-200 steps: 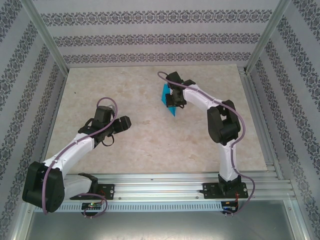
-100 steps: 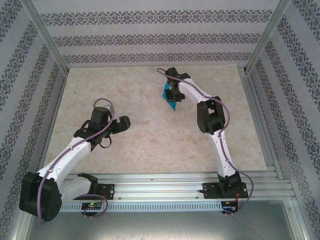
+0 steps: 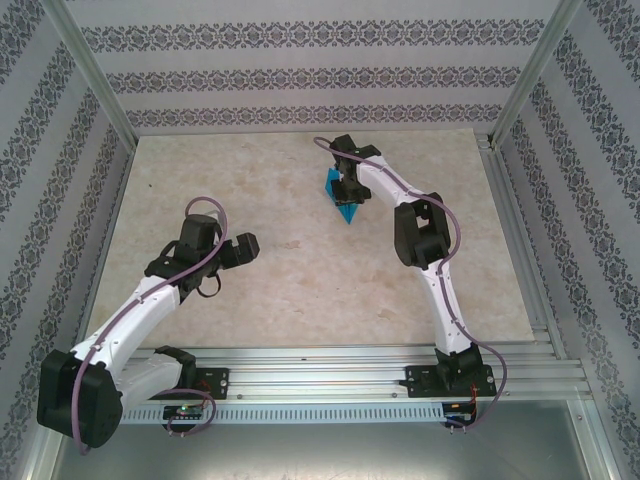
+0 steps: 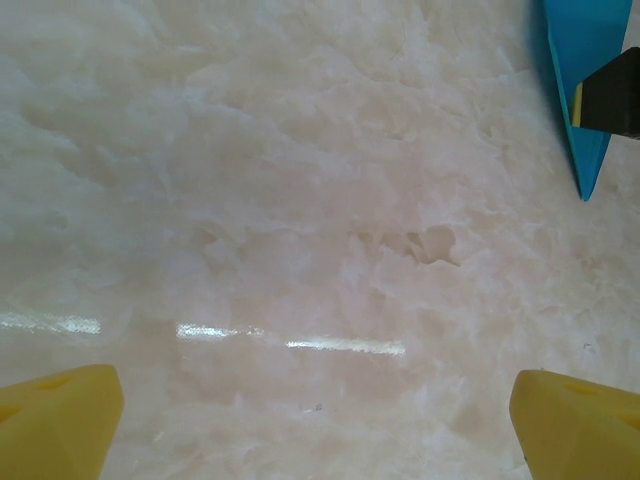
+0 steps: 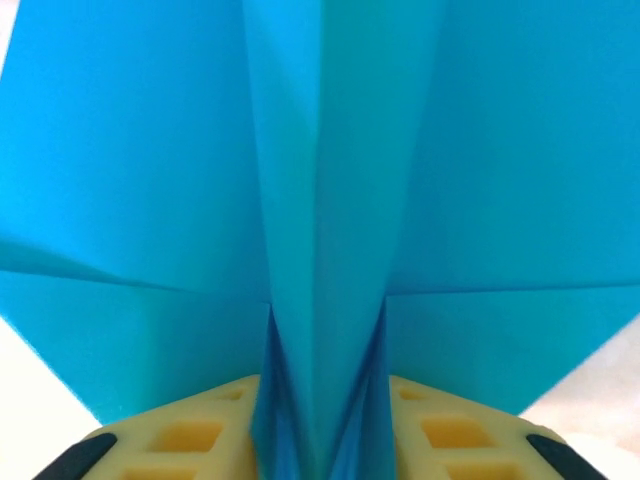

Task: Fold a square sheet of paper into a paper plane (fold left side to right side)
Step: Move the paper plane to the top-center of the table, then reset both arms

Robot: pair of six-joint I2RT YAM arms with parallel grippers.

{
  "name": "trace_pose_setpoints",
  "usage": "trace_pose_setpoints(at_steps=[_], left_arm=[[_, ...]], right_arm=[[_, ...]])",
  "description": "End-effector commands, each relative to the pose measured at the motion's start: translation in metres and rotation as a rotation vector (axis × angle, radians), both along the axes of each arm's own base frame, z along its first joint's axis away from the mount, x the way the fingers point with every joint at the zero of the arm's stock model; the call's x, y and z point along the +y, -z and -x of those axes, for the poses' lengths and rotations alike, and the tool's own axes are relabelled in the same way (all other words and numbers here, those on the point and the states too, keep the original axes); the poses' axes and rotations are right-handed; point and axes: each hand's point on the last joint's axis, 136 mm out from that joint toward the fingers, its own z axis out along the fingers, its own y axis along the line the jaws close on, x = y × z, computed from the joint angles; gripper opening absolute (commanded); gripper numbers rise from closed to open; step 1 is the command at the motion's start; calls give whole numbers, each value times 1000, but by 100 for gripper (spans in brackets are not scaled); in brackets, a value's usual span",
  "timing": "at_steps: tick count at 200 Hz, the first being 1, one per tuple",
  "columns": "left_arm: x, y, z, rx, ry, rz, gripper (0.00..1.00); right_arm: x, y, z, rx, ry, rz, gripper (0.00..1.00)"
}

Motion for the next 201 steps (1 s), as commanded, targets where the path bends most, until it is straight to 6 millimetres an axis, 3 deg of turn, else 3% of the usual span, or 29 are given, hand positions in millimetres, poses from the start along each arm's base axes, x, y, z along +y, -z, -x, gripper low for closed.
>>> trace_pose_setpoints(at_steps=[1,38,71,102,125,156,176,201], left_arm=[[7,-18,-5,-44,-14,-17,100],[9,-24,-7,-56,-15,-29,100],[17,-38,-15,-102,-47,-61,100],[44,-65,-29,-199,-151,-151,100],[75,-88,-37,-310,-289,-246,100],[110,-107,-39,-467,-453,-354,100],[125,-104,-35,-524,-514,-424,100],[132,-85,-35,-530,-488,-550,100]], right_arm=[[1,-46,1,-78,-16,20,35],[-1,-74,11,-108,-8,23,42],[-8,-124,33,-189,-5,24,47],[-37,-177,66,-345,39,3,52],[-69,-197,93,-466,64,8,60],[-121,-187,119,-612,150,-7,74],[-158,-172,129,-692,240,-39,97],[-200,-152,134,-820,312,-43,98]])
